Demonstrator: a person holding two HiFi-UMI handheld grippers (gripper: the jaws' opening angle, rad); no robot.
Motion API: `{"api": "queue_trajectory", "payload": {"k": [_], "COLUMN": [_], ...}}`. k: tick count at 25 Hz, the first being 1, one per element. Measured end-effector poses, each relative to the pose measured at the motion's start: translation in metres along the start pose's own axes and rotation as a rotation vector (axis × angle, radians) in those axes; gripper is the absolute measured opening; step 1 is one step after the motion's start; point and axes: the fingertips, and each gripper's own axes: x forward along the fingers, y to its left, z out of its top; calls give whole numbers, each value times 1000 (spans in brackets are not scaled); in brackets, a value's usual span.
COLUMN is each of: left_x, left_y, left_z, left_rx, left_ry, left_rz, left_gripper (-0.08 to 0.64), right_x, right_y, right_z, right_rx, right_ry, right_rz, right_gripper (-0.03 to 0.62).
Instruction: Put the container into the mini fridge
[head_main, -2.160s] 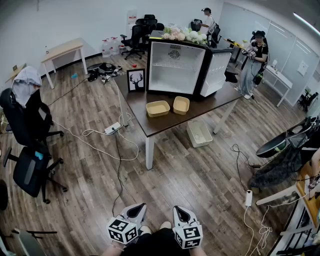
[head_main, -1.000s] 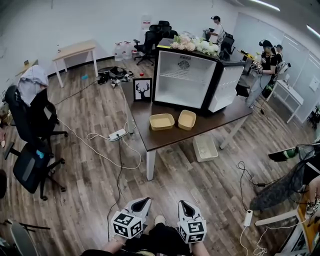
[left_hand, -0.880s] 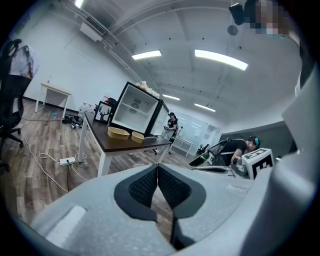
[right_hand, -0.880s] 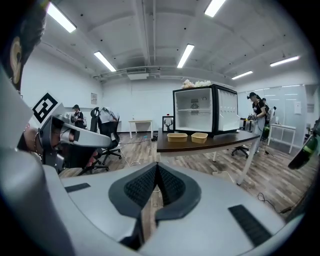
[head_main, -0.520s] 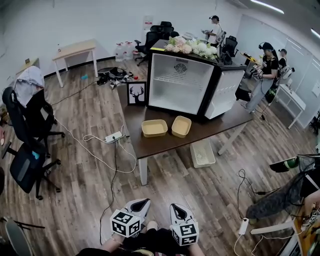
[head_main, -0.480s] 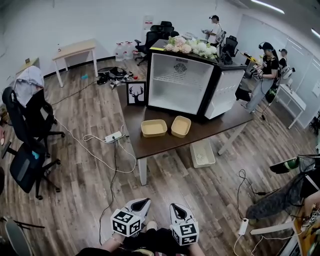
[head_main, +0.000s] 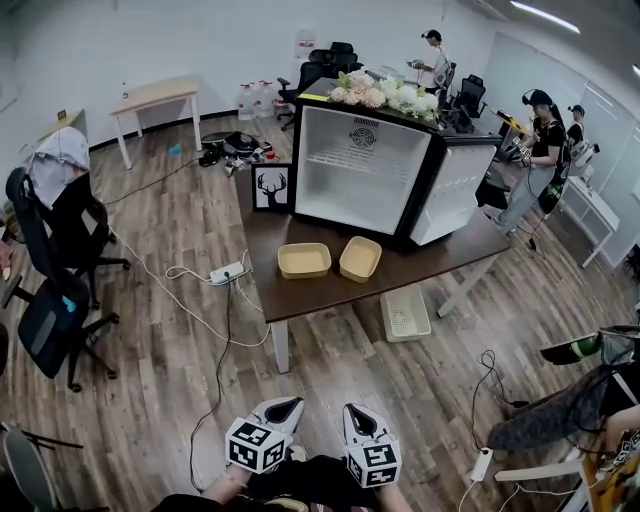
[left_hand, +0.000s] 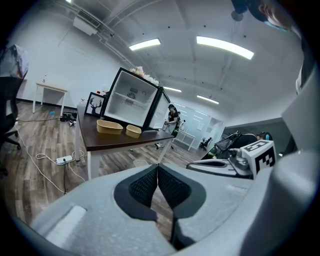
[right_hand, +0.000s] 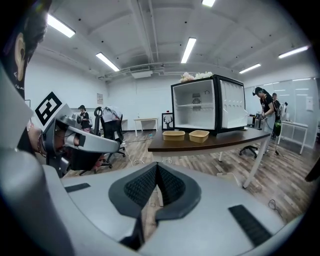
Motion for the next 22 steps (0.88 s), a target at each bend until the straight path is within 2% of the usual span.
{"api": "queue_trajectory", "payload": {"k": [6,12,18,22], "left_x": [5,17,37,52], "left_y": [5,16,48,74], "left_z": [4,2,21,44], "left_rx": [-23,9,2,18], "left_ry": [-27,-7,-14,-26], "left_rz": [3,-23,-34,-40], "left_gripper": [9,9,9,9], "right_x": [6,23,51,77], "right_y": [2,-8,-29,-34], "right_z": [-1,-3,10,26], "right_rx": [-18,-25,-4,-11], "right_ry": [22,32,35,19], "right_rz": [20,-3,-51,-53], "right_gripper": [8,8,8,8]}}
